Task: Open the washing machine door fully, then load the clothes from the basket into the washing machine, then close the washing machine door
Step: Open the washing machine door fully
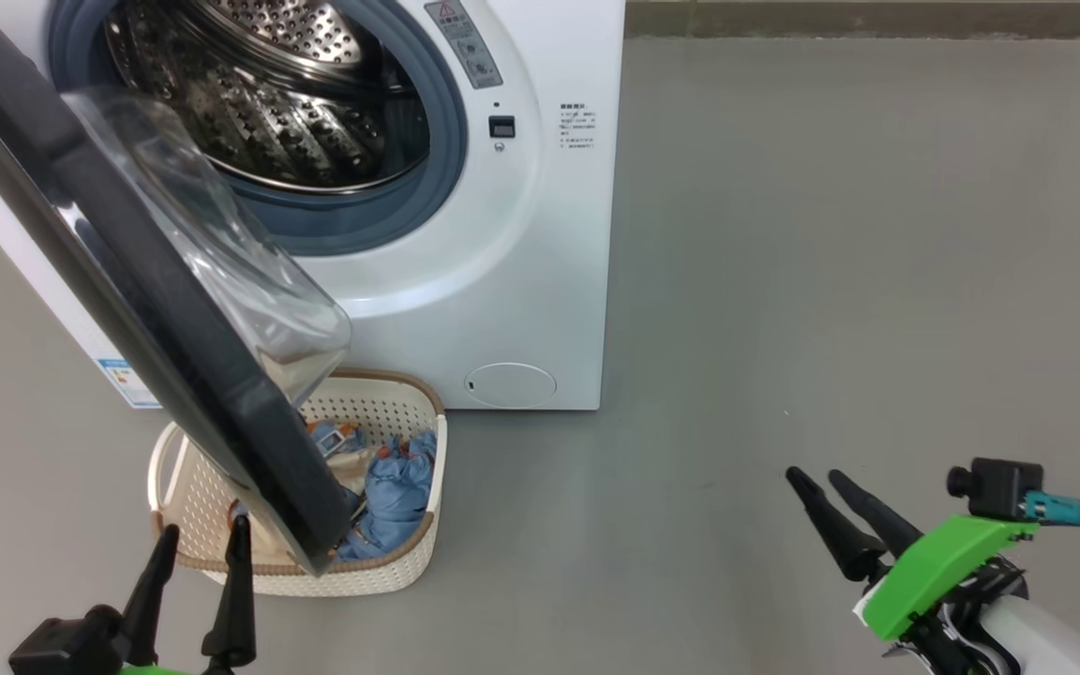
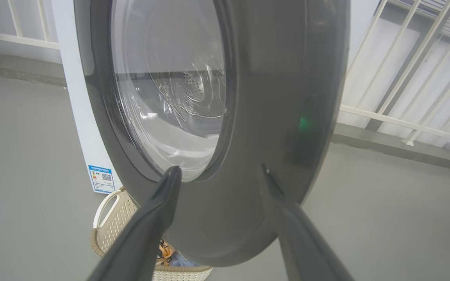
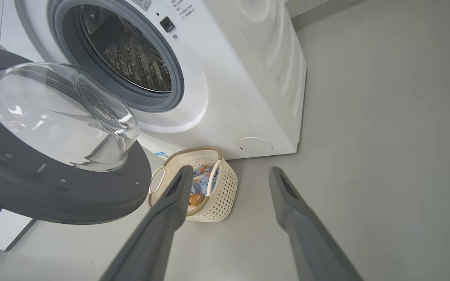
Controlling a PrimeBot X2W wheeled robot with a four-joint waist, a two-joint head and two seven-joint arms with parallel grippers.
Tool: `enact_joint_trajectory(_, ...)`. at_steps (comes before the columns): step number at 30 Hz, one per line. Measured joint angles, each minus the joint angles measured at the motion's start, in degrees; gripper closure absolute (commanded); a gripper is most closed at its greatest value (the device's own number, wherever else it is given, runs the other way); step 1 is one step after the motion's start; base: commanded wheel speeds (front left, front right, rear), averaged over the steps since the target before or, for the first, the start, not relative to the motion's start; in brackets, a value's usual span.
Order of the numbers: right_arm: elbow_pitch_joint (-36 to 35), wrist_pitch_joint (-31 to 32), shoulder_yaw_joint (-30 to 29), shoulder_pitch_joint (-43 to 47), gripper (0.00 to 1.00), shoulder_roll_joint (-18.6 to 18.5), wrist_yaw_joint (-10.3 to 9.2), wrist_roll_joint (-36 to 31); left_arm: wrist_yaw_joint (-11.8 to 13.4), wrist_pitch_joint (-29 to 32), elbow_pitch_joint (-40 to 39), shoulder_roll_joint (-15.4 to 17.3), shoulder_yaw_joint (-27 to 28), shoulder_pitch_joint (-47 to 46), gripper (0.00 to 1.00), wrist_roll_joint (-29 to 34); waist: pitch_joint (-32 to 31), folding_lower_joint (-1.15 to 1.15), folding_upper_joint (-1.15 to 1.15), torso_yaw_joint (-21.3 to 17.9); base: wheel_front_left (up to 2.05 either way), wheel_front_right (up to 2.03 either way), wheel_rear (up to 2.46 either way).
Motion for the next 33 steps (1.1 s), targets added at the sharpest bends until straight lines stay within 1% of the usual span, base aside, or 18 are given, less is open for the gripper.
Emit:
enact_joint_trajectory(2, 0.6, -1.5, 0.0, 0.4, 0.00, -0.3, 0.00, -0.5, 0.0, 0.0, 0.0, 0.0, 0.1, 0.0, 0.00, 0.0, -0.1, 0.00, 0.00, -0.1, 0.00, 0.00, 0.00)
enact_joint_trajectory(4, 1.6, -1.8, 0.2, 0.9, 0.00, -0.8, 0.00, -2.8, 0.0, 0.0, 0.0, 0.0, 0.2, 0.0, 0.00, 0.0, -0.1, 0.00, 0.00, -0.1, 0.00, 0.00, 0.00)
enact_joint_trajectory(6, 2.4, -2.3, -0.8, 1.3, 0.00, -0.8, 0.00, -4.5, 0.0, 0.0, 0.0, 0.0, 0.3, 0.1, 0.00, 0.4, -0.1, 0.00, 0.00, -0.2, 0.00, 0.00, 0.00)
enact_joint_trajectory(8, 2.9, -2.3, -4.4, 2.2, 0.00, -0.5, 0.00, -7.0, 0.0, 0.0, 0.0, 0.0, 0.4, 0.1, 0.00, 0.4, -0.1, 0.00, 0.00, -0.3, 0.00, 0.00, 0.00)
enact_joint_trajectory(10, 3.5, -2.3, -6.9, 2.9, 0.00, -0.5, 0.00, -11.1, 0.0, 0.0, 0.1, 0.0, 0.4, 0.2, 0.00, 0.4, -0.2, 0.00, 0.00, -0.3, 0.00, 0.00, 0.00)
enact_joint_trajectory(16, 2.9, -2.3, -16.0, 7.2, 0.00, 2.6, 0.00, -19.9, 0.0, 0.0, 0.3, 0.0, 0.5, 0.2, 0.00, 0.5, -0.4, 0.00, 0.00, -0.2, 0.00, 0.00, 0.00)
enact_joint_trajectory(20, -0.2, -2.3, -22.1, 9.8, 0.00, 4.3, 0.00, -26.9, 0.0, 0.0, 0.4, 0.0, 0.5, 0.2, 0.00, 0.5, -0.4, 0.00, 0.00, -0.1, 0.00, 0.00, 0.00)
enact_joint_trajectory(27, -7.7, -2.3, -32.2, 15.7, 0.00, 7.8, 0.00, -38.8, 0.0, 0.0, 0.4, 0.0, 0.8, 0.2, 0.00, 0.5, -0.5, 0.00, 0.00, -0.1, 0.00, 0.00, 0.00)
enact_joint_trajectory(30, -10.8, -2.3, -35.7, 17.8, 0.00, 9.6, 0.00, -42.5, 0.0, 0.0, 0.4, -0.1, 0.9, 0.2, 0.00, 0.6, -0.6, 0.00, 0.00, -0.2, 0.00, 0.00, 0.00)
enact_joint_trajectory(33, -13.2, -2.3, -38.6, 19.4, 0.00, 10.8, 0.00, -45.0, 0.0, 0.0, 0.2, -0.1, 1.0, 0.2, 0.00, 0.8, -0.6, 0.00, 0.00, -0.3, 0.00, 0.00, 0.00)
